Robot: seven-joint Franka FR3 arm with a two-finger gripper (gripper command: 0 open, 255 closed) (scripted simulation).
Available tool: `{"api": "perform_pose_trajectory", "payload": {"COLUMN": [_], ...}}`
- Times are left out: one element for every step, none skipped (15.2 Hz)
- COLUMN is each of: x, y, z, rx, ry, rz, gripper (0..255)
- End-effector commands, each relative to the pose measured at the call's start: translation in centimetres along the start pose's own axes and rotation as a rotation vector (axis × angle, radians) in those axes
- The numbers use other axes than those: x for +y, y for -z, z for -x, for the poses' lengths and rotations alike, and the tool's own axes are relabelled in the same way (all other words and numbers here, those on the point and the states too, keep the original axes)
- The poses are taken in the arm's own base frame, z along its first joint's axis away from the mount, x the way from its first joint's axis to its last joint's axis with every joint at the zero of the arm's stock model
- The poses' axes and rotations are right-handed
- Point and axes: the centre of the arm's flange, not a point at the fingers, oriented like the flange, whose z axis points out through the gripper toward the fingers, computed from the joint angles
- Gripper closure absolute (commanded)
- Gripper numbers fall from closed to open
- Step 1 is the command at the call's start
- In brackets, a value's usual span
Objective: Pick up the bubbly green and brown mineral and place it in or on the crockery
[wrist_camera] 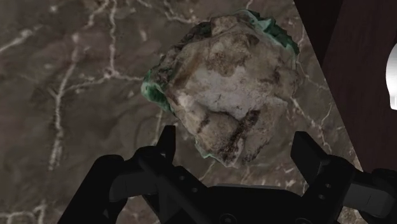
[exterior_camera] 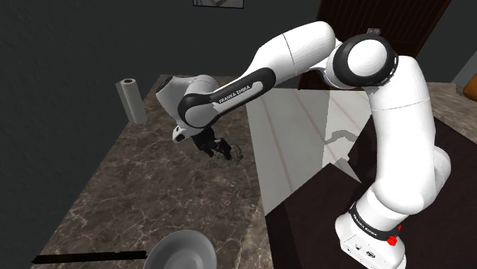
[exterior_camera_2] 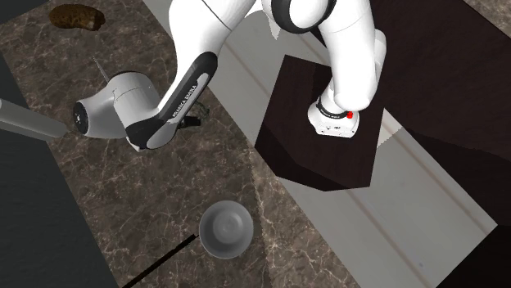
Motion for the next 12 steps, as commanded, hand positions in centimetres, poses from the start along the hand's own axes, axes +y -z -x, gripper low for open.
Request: {"api": "perform_pose_trajectory", "payload": {"x": [0.0, 0.0, 0.0, 0.0, 0.0, 0.0, 0.0, 0.0, 0.01, 0.0, 0.01, 0.01], "y": [-0.03, -0.03, -0.02, -0.02, -0.02, -0.02, -0.02, -0.02, -0.03, -0.02, -0.01, -0.01], "z": [0.01, 0.01, 0.01, 0.01, 0.01, 0.01, 0.01, 0.01, 0.01, 0.0, 0.0, -0.01], "rx": [0.0, 0.0, 0.0, 0.0, 0.0, 0.0, 0.0, 0.0, 0.0, 0.0, 0.0, 0.0], "ry": [0.0, 0.0, 0.0, 0.0, 0.0, 0.0, 0.0, 0.0, 0.0, 0.0, 0.0, 0.0], "rz": [0.0, 0.0, 0.0, 0.0, 0.0, 0.0, 0.0, 0.0, 0.0, 0.0, 0.0, 0.0], "gripper": [0, 0, 0, 255, 255, 255, 255, 255, 255, 255, 255, 255]}}
